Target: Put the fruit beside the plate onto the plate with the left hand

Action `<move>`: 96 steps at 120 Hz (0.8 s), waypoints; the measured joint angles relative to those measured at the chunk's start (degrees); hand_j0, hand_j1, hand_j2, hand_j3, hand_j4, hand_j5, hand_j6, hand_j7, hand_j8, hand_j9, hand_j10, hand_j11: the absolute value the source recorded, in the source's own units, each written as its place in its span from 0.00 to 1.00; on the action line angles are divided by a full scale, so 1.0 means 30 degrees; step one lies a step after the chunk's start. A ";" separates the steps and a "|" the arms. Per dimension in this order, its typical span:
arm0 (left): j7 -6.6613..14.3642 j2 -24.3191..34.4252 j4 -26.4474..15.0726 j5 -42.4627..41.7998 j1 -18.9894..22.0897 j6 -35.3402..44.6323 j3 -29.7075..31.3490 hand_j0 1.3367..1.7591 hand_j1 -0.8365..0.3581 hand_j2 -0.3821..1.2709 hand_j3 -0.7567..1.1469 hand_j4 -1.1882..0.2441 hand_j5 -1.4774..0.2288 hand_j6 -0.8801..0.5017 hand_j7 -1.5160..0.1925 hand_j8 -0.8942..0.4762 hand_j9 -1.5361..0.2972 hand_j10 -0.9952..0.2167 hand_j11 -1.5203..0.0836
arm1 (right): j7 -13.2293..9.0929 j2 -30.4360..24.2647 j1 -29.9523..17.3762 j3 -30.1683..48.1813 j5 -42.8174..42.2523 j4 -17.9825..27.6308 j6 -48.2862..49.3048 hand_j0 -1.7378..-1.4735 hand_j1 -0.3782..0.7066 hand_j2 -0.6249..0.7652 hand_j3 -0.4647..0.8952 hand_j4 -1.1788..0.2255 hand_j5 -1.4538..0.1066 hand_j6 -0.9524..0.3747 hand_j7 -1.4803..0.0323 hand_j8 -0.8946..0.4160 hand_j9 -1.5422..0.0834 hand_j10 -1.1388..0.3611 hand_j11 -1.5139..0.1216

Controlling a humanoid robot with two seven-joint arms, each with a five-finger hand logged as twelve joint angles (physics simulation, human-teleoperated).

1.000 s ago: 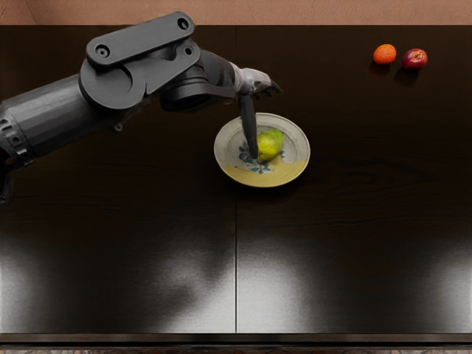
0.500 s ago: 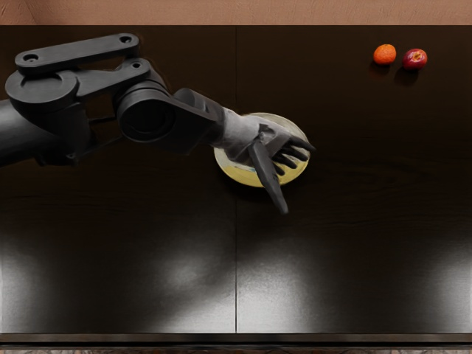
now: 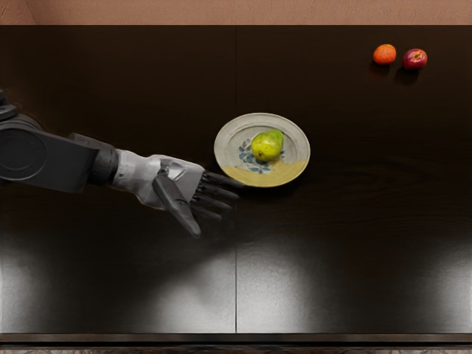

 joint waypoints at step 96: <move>0.0000 0.7799 0.0676 -0.4987 0.2580 -0.1930 -0.0586 0.76 0.99 0.23 0.40 0.83 0.87 0.64 0.89 0.66 0.84 0.82 0.95 | 0.0015 0.0000 -0.0031 0.0004 0.0018 0.0027 0.0000 0.30 0.06 0.45 0.34 0.82 0.91 0.70 0.96 0.66 0.93 0.74 0.90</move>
